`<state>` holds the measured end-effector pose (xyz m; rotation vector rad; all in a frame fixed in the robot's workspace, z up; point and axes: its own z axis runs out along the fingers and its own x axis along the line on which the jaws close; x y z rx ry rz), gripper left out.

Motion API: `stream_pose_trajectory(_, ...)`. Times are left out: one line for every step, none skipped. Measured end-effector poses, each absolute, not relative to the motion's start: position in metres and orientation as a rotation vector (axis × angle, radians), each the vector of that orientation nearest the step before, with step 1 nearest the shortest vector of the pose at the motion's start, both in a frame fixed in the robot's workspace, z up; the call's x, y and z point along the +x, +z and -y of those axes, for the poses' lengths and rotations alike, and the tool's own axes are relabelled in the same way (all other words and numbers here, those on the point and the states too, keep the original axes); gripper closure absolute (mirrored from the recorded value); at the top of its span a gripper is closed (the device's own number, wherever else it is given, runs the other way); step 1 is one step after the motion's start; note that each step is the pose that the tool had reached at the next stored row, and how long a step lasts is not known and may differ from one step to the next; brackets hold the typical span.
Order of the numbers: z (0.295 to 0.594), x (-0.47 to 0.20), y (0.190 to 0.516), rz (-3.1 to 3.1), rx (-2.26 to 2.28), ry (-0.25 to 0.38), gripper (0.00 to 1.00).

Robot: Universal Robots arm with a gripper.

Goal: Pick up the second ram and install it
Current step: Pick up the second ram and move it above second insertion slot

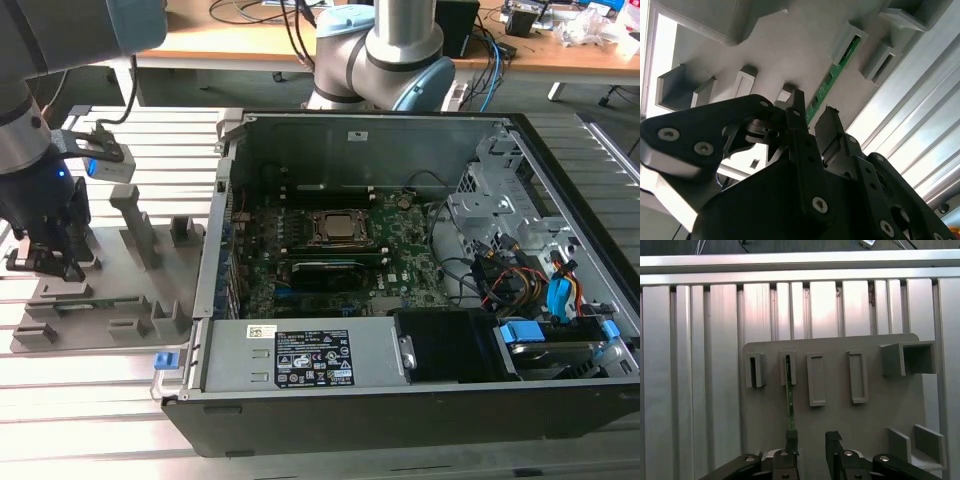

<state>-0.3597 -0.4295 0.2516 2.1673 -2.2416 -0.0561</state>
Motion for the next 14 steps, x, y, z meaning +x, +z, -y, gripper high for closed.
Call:
stream_pose_trajectory(0.430,-0.360,0.250,2.242,2.167,-0.056,0.64)
stream_pose_trajectory(0.430,-0.360,0.249,2.241,2.167,-0.056,0.64)
stream_pose_trajectory(0.430,-0.360,0.247,2.241,2.168,-0.056,0.64)
stream_pose_trajectory(0.430,-0.360,0.246,2.241,2.168,-0.056,0.64)
stream_pose_trajectory(0.431,-0.360,0.245,2.241,2.168,-0.056,0.64)
stream_pose_trajectory(0.431,-0.360,0.244,2.241,2.168,-0.056,0.64)
stream_pose_trajectory(0.432,-0.360,0.242,2.241,2.168,-0.056,0.64)
stream_pose_trajectory(0.432,-0.360,0.240,2.241,2.168,-0.056,0.64)
stream_pose_trajectory(0.433,-0.360,0.236,2.241,2.168,-0.056,0.64)
stream_pose_trajectory(0.434,-0.361,0.234,2.241,2.168,-0.056,0.64)
stream_pose_trajectory(0.435,-0.361,0.232,2.241,2.168,-0.056,0.64)
stream_pose_trajectory(0.437,-0.362,0.229,2.240,2.169,-0.056,0.64)
stream_pose_trajectory(0.440,-0.362,0.224,2.239,2.170,-0.056,0.64)
stream_pose_trajectory(0.440,-0.362,0.223,2.239,2.170,-0.057,0.64)
